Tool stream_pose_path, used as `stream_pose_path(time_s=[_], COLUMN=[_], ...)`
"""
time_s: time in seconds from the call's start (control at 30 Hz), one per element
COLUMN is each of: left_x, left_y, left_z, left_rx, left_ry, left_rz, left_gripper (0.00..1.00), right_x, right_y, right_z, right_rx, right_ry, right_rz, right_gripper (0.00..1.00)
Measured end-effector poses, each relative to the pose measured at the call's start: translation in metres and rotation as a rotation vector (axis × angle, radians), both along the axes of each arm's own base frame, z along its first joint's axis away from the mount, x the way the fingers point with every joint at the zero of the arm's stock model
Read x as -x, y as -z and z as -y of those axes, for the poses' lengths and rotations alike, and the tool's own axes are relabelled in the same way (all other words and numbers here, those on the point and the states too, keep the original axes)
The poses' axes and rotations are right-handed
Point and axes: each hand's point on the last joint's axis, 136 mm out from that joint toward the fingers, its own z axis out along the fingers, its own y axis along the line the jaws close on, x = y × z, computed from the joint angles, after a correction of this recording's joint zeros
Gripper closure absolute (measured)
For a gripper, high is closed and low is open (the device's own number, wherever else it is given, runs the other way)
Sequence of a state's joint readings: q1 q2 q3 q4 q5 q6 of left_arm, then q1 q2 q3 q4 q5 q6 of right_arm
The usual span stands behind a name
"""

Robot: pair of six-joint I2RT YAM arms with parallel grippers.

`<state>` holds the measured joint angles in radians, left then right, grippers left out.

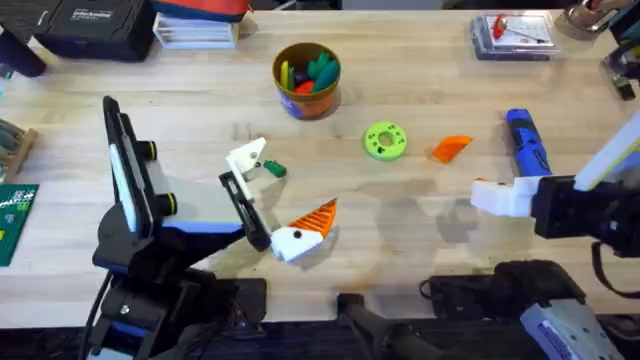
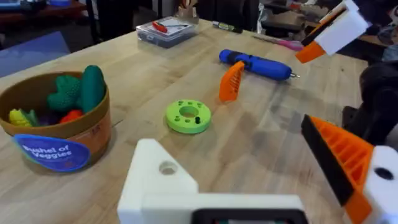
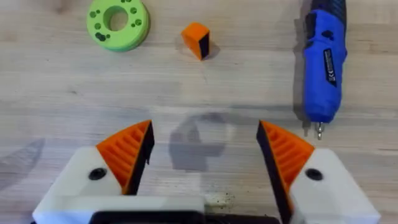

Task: Pick up the gripper from the table and insert it into the empty holder that is missing its gripper. Then pick up a screw, insert it into the mounting hole, and use the screwdriver to tighten it. Finally, clean up the table by picking up the vegetable and placing it into the bucket.

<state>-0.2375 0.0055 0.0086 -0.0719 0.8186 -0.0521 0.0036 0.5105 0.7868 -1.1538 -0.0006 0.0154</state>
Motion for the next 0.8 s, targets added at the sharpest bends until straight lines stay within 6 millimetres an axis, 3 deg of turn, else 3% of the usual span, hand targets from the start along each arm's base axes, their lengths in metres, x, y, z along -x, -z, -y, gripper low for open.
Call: stream_pose_path(time_s=[0.8], left_x=[0.0091], left_y=[0.0001], left_z=[0.0048], left_rx=[0.003], left_ry=[0.06], left_rz=[-0.004], left_gripper=[0.014], right_x=[0.0], right_y=[-0.0001], right_z=[0.0], right_rx=[0.0], right_ry=[0.0], right_rz=[0.0], right_gripper=[0.008])
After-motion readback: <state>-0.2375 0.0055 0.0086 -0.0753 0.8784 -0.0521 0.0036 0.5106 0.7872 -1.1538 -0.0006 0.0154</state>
